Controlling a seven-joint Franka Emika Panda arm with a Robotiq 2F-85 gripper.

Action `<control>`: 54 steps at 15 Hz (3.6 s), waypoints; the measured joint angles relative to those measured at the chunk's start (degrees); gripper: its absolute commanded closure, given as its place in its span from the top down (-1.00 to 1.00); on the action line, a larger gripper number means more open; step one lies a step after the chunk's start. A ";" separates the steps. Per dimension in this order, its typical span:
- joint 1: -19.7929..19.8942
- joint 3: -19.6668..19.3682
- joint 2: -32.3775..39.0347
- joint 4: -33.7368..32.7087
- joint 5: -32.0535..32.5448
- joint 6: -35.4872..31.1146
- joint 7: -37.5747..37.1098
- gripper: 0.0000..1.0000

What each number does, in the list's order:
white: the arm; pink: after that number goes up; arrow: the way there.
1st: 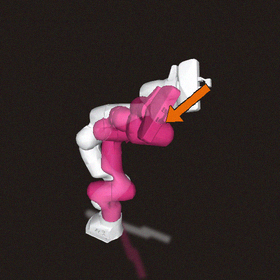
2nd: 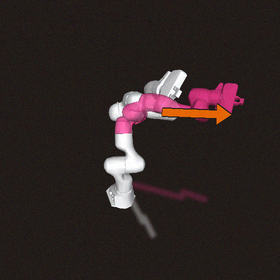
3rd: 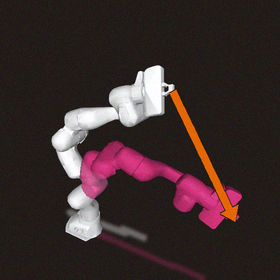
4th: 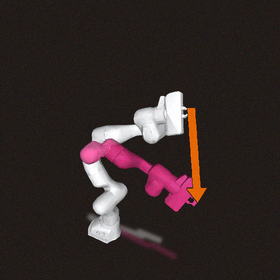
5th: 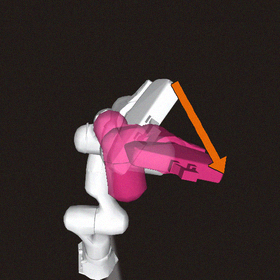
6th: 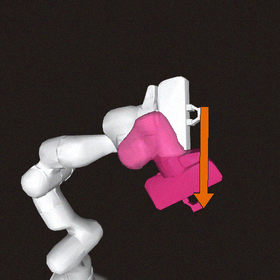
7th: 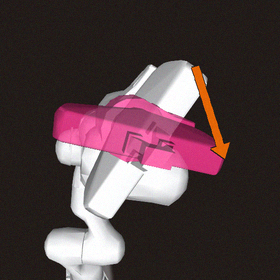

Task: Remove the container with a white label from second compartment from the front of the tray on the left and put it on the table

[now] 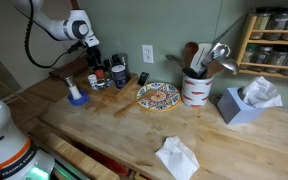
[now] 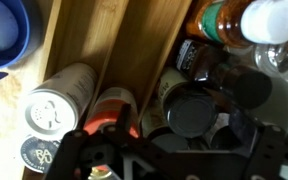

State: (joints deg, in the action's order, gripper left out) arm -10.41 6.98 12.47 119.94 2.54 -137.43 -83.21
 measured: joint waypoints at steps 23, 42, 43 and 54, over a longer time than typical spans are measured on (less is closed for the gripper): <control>-0.81 -1.17 3.56 -2.82 0.06 0.52 -5.73 -0.39; -1.17 -1.37 -7.03 -5.82 0.70 12.12 -4.85 -0.40; -0.72 -1.38 -8.38 -5.63 0.16 13.50 -4.36 -0.40; 8.30 -3.10 -24.60 5.38 5.63 27.69 -4.61 0.10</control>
State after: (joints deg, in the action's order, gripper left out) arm -2.11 3.89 -12.13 125.32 8.18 -109.74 -87.81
